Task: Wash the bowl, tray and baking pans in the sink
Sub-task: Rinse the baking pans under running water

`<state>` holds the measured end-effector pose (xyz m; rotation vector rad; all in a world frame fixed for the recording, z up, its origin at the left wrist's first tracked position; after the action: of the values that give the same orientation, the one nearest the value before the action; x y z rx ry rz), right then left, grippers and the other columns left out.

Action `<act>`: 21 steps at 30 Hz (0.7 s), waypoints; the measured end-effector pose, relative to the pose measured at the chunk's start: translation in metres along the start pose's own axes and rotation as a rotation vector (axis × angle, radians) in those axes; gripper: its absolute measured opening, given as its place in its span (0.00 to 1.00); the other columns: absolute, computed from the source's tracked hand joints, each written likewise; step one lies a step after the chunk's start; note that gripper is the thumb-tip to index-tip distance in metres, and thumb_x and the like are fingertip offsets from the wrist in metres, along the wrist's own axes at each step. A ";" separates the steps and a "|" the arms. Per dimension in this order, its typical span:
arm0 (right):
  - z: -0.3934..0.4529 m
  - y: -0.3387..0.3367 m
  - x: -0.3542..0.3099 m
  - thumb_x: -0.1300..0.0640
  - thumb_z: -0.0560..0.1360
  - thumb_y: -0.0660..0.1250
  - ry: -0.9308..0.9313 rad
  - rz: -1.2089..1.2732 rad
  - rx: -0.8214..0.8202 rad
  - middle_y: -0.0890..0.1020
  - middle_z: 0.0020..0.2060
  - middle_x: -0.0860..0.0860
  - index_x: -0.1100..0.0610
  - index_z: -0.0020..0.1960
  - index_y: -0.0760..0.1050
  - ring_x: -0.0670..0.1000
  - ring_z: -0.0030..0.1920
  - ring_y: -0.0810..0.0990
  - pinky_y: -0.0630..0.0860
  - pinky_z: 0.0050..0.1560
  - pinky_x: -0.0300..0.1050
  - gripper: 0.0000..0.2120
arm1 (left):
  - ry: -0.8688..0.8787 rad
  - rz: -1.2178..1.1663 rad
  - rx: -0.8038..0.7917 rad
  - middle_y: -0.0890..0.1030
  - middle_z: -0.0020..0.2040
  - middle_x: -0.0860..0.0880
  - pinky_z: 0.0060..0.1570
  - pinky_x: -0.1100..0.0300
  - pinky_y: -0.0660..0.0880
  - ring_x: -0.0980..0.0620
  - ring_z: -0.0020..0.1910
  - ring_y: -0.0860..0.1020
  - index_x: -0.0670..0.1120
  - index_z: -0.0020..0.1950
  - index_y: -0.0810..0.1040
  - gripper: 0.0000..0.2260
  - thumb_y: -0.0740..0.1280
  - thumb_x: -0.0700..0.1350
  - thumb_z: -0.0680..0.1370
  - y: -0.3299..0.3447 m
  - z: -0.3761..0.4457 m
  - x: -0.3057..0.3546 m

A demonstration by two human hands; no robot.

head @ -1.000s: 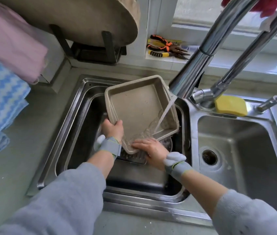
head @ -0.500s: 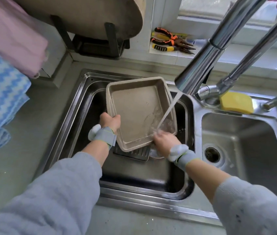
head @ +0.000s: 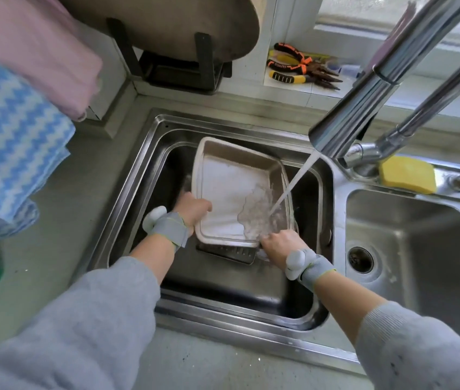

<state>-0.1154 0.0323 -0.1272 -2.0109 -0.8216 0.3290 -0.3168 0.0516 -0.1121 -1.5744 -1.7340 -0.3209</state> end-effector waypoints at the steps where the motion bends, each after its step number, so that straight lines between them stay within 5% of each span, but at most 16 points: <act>1: 0.001 0.003 -0.003 0.60 0.79 0.57 0.006 0.025 0.009 0.83 0.50 0.54 0.57 0.54 0.74 0.59 0.49 0.82 0.73 0.42 0.47 0.09 | -0.051 -0.072 -0.059 0.75 0.58 0.37 0.55 0.49 0.75 0.37 0.57 0.75 0.33 0.59 0.71 0.15 0.62 0.31 0.73 0.009 -0.010 -0.006; 4: 0.002 -0.008 -0.014 0.61 0.77 0.57 0.019 0.082 0.059 0.83 0.50 0.54 0.57 0.54 0.75 0.59 0.49 0.82 0.71 0.42 0.46 0.10 | -0.178 -0.420 -0.167 0.74 0.48 0.38 0.52 0.39 0.76 0.39 0.49 0.75 0.37 0.51 0.70 0.07 0.61 0.29 0.74 0.027 -0.037 -0.027; 8: 0.000 -0.031 -0.026 0.58 0.80 0.54 0.006 0.123 0.131 0.81 0.53 0.55 0.57 0.59 0.71 0.60 0.52 0.80 0.69 0.45 0.48 0.12 | -0.120 -0.621 -0.065 0.76 0.50 0.42 0.50 0.42 0.77 0.43 0.48 0.77 0.43 0.58 0.66 0.13 0.64 0.35 0.76 0.049 -0.050 -0.038; 10: -0.005 -0.044 -0.033 0.58 0.79 0.55 -0.020 0.220 0.195 0.80 0.54 0.55 0.57 0.61 0.68 0.60 0.53 0.80 0.71 0.45 0.50 0.12 | -0.139 -0.544 -0.033 0.76 0.53 0.39 0.48 0.47 0.78 0.41 0.46 0.78 0.41 0.59 0.65 0.14 0.62 0.37 0.75 0.066 -0.054 -0.037; 13: -0.015 -0.054 -0.034 0.58 0.78 0.58 -0.066 0.399 0.293 0.79 0.53 0.54 0.57 0.59 0.68 0.60 0.51 0.79 0.71 0.44 0.50 0.11 | -0.157 -0.395 0.039 0.75 0.59 0.36 0.56 0.40 0.76 0.37 0.55 0.77 0.37 0.62 0.66 0.23 0.58 0.38 0.67 0.065 -0.030 -0.047; 15: -0.027 -0.056 -0.027 0.57 0.78 0.59 -0.113 0.483 0.430 0.79 0.48 0.54 0.58 0.53 0.70 0.60 0.46 0.78 0.72 0.41 0.51 0.06 | -0.180 -0.433 0.042 0.77 0.54 0.36 0.51 0.36 0.76 0.38 0.49 0.79 0.36 0.59 0.70 0.19 0.57 0.36 0.69 0.057 -0.032 -0.040; 18: -0.034 -0.058 -0.020 0.52 0.77 0.62 -0.198 0.485 0.604 0.78 0.37 0.52 0.57 0.41 0.72 0.57 0.38 0.77 0.70 0.35 0.46 0.10 | -0.162 -0.448 0.038 0.75 0.48 0.38 0.39 0.42 0.78 0.42 0.38 0.77 0.36 0.59 0.71 0.15 0.53 0.32 0.75 0.044 -0.050 -0.021; 21: -0.036 -0.055 -0.015 0.49 0.75 0.58 -0.331 0.366 0.615 0.78 0.35 0.50 0.55 0.39 0.75 0.54 0.36 0.77 0.72 0.39 0.43 0.13 | -0.138 -0.457 0.057 0.75 0.47 0.39 0.41 0.42 0.76 0.41 0.42 0.76 0.40 0.59 0.71 0.15 0.52 0.32 0.76 0.033 -0.057 -0.012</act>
<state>-0.1310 0.0195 -0.0630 -1.5248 -0.4552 1.0150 -0.2662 0.0131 -0.0911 -1.1693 -2.1874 -0.3872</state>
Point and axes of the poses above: each hand's wrist, its own z-axis towards the middle knuckle, its own y-axis out of the palm, x = y × z, the point moved 7 cm from there along z, towards the middle knuckle
